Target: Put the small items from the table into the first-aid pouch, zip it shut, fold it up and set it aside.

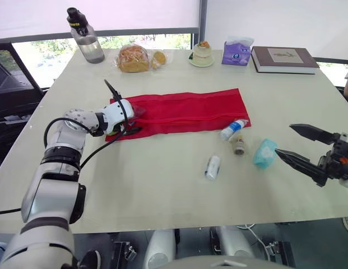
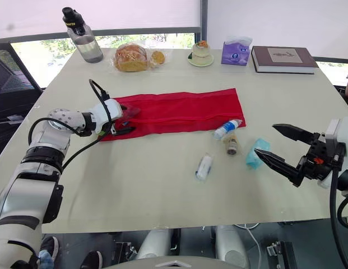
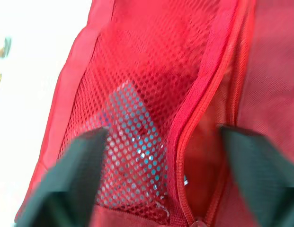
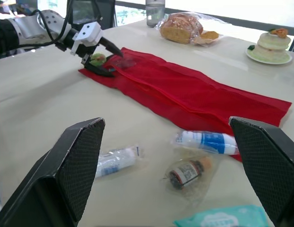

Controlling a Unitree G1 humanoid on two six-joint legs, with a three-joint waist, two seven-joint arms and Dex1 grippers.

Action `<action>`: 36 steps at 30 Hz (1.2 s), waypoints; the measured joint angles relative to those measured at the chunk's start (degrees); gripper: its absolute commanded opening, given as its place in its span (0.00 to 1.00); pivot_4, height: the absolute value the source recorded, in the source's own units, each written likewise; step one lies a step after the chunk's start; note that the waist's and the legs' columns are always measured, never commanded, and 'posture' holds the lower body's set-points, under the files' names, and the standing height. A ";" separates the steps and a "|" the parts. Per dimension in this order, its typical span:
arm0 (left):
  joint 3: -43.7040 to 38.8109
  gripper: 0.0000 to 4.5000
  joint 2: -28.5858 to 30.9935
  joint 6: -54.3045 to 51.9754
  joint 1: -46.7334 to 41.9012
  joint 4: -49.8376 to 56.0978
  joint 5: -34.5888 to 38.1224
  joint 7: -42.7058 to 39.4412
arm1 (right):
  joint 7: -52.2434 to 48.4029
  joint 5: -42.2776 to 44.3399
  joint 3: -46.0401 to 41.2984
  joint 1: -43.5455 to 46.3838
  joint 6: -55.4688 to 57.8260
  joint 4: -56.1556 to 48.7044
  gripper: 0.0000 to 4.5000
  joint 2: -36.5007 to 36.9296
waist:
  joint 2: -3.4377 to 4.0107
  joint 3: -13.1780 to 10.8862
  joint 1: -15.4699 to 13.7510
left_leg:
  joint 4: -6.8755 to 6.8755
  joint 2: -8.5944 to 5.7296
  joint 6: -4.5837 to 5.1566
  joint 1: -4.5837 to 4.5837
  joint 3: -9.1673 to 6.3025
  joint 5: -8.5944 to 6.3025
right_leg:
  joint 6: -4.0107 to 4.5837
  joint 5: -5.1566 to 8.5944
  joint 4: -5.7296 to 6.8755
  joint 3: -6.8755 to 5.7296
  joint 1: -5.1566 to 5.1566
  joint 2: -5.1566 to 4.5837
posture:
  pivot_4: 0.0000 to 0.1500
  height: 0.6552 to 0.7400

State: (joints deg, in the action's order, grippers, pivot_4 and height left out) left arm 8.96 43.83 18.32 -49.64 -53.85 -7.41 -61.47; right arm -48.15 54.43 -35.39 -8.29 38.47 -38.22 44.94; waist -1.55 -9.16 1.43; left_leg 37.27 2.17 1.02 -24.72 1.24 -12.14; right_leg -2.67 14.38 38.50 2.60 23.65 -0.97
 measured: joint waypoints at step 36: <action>4.91 0.15 -17.10 -1.69 -13.07 -14.96 -6.63 13.02 | 8.65 3.35 3.61 3.34 -2.52 -2.98 1.00 0.00 | -0.31 -0.18 -0.74 | 0.15 -0.07 0.00 -0.02 -0.09 0.00 | -0.03 -0.02 0.06 -0.02 -0.05 0.13 | 1.00 1.00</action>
State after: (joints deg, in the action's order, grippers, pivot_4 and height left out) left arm 13.87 26.74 16.63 -62.72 -68.81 -14.04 -48.45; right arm -39.50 57.77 -31.77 -4.95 35.95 -41.20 44.94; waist -1.86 -9.34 0.69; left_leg 37.42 2.09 1.02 -24.73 1.15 -12.14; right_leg -2.70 14.36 38.55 2.57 23.60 -0.83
